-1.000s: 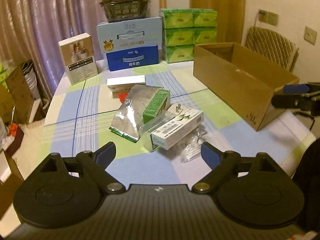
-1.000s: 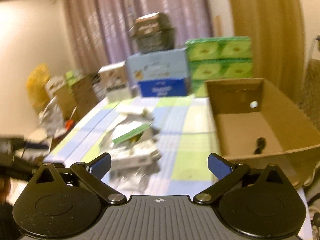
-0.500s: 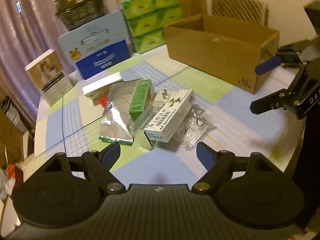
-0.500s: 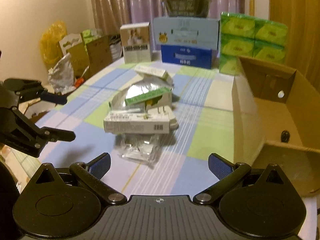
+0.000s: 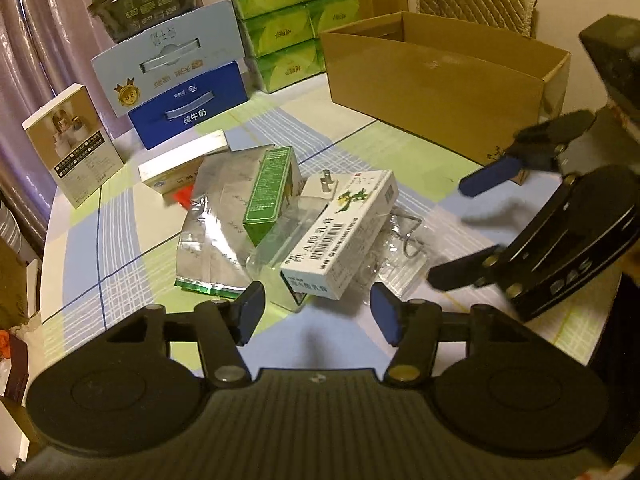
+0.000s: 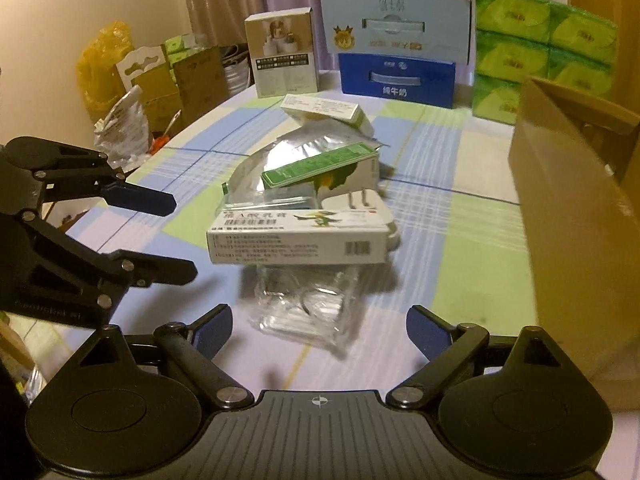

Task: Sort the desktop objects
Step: 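Bring both tools back over the remaining table objects, then grasp the clear plastic hook holder with the right tool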

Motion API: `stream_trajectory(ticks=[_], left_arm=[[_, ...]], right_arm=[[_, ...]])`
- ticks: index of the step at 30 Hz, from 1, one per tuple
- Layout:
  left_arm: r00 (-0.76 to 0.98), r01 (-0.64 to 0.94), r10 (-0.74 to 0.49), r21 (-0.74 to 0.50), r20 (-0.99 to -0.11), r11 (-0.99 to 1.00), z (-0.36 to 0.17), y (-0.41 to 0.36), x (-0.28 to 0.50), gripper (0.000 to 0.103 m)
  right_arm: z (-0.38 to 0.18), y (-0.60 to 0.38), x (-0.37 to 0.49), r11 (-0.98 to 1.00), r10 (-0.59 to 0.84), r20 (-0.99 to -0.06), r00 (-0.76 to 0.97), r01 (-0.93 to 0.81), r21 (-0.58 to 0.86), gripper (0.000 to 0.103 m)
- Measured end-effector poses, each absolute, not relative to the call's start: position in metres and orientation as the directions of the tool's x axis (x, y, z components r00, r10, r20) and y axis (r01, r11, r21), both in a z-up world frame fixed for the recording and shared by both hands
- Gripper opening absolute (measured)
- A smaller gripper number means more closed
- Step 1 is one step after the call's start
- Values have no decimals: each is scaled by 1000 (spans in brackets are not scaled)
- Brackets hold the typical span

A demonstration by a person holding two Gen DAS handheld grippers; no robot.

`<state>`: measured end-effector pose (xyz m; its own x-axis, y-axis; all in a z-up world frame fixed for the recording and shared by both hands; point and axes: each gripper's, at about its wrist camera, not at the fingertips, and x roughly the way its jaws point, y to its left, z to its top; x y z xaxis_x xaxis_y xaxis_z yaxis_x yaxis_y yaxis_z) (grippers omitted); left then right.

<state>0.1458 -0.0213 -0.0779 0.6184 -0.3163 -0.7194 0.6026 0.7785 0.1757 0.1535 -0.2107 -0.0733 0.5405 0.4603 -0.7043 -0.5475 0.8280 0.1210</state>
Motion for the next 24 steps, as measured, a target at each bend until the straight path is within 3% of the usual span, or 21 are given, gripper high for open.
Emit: stream_trajectory(ticks=[8, 14, 15, 17, 19, 24], left_arm=[[616, 599, -330, 153, -716, 786, -81, -4, 159, 55], [628, 561, -323, 124, -708, 819, -81, 13, 166, 61], [630, 556, -322, 121, -707, 822, -81, 15, 166, 61], [631, 555, -325, 117, -704, 824, -81, 17, 165, 62], [631, 560, -329, 120, -703, 820, -81, 16, 162, 62], [612, 603, -363, 117, -703, 789, -82, 3, 157, 62]], right_arm=[[-93, -188, 168, 875, 418, -721, 552, -459, 155, 92], [-105, -172, 176, 885, 391, -712, 583, -450, 117, 91], [-108, -171, 179, 888, 389, -714, 582, -445, 120, 89], [-112, -170, 183, 891, 387, -718, 578, -436, 130, 70], [-110, -172, 182, 887, 388, -716, 581, -446, 119, 62], [-103, -192, 175, 896, 366, -740, 565, -430, 115, 57]])
